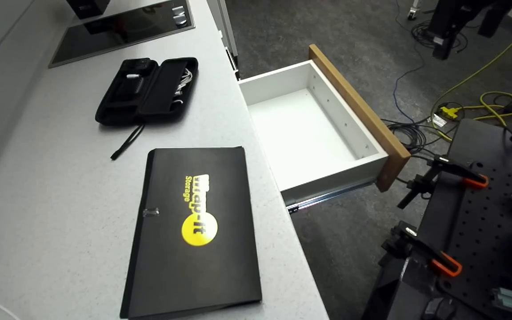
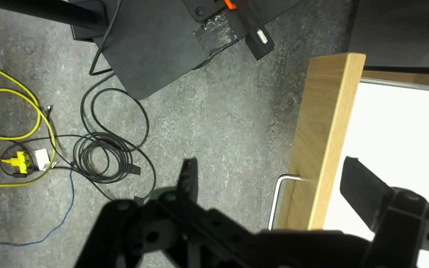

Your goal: Close the top drawer of the kitchen unit

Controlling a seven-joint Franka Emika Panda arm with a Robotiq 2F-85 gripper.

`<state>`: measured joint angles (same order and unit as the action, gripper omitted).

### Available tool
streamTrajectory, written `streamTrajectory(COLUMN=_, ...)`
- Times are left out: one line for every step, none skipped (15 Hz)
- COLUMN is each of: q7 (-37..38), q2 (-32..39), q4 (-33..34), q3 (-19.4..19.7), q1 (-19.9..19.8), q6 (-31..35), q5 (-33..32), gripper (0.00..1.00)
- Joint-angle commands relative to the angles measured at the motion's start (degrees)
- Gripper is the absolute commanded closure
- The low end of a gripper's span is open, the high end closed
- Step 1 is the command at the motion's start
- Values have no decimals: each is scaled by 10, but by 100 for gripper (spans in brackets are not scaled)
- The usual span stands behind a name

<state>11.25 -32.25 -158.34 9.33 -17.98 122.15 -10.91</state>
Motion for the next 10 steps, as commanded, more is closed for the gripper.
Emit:
streamTrajectory(q7=-2, q2=5, q4=3, q3=-3, q1=-4, q6=-1, q5=2, gripper=0)
streamTrajectory(q7=-1, q2=8, q4=5, q3=-3, q1=-4, q6=-1, q5=2, gripper=0)
streamTrajectory(q7=-1, q2=9, q4=6, q3=-3, q1=-3, q6=-1, q5=2, gripper=0)
streamTrajectory(q7=12, q2=3, q4=-11, q3=-13, q1=-4, q6=27, q5=-8, gripper=0)
streamTrajectory(q7=21, q2=10, q4=-15, q3=-15, q1=-6, q6=58, q5=-11, gripper=0)
streamTrajectory(q7=28, q2=33, q4=-7, q3=-12, q1=-11, q6=79, q5=-10, gripper=0)
streamTrajectory(q7=35, q2=54, q4=-1, q3=-11, q1=-16, q6=104, q5=-10, gripper=0)
streamTrajectory(q7=42, q2=75, q4=5, q3=-11, q1=-20, q6=133, q5=-12, gripper=0)
streamTrajectory(q7=55, q2=108, q4=19, q3=-12, q1=-27, q6=160, q5=-15, gripper=0)
streamTrajectory(q7=66, q2=130, q4=27, q3=-13, q1=-32, q6=183, q5=-15, gripper=0)
